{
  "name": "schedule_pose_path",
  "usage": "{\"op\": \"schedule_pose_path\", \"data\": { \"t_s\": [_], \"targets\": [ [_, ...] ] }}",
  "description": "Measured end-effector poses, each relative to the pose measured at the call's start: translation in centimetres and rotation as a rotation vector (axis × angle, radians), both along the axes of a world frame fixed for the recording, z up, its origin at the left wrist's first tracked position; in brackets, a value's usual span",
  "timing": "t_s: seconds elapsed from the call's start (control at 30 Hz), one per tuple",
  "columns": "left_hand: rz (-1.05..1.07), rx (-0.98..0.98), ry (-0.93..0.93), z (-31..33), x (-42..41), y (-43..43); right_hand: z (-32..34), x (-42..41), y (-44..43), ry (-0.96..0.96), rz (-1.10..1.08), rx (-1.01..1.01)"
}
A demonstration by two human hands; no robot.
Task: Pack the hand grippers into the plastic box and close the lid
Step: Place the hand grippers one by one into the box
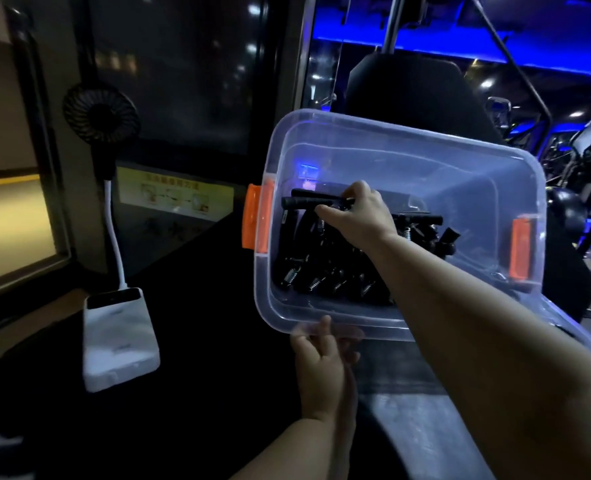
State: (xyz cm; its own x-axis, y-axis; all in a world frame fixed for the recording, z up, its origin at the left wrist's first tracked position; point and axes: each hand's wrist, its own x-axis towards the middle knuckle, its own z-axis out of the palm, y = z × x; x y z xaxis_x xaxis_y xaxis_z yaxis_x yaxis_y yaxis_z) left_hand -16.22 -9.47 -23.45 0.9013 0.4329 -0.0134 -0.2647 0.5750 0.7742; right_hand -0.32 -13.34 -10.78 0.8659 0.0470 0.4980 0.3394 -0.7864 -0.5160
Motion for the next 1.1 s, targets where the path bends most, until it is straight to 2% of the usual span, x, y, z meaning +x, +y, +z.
{"op": "schedule_pose_path", "data": {
  "t_s": [0.33,0.47,0.67,0.83,0.97,1.1],
  "targets": [
    [-0.015,0.018,-0.032,-0.5,0.3,0.2,0.1,2.7,1.0,-0.077,0.042,-0.199],
    [0.041,0.080,0.021,-1.6,0.9,0.0,-0.8,3.3,0.2,-0.098,-0.051,-0.381],
    [0.064,0.088,0.036,-1.6,1.2,-0.1,-1.2,3.4,0.1,-0.113,-0.141,-0.478],
    [0.050,0.087,0.034,-1.4,1.1,0.0,-1.2,3.1,0.1,-0.049,-0.134,-0.404],
    [0.076,0.200,0.074,-1.6,1.1,0.0,-1.2,2.0,-0.6,-0.066,-0.141,-0.367],
    [0.084,0.162,0.060,-1.7,1.1,-0.1,-1.1,0.5,-2.0,-0.099,-0.136,-0.305]
  ]
}}
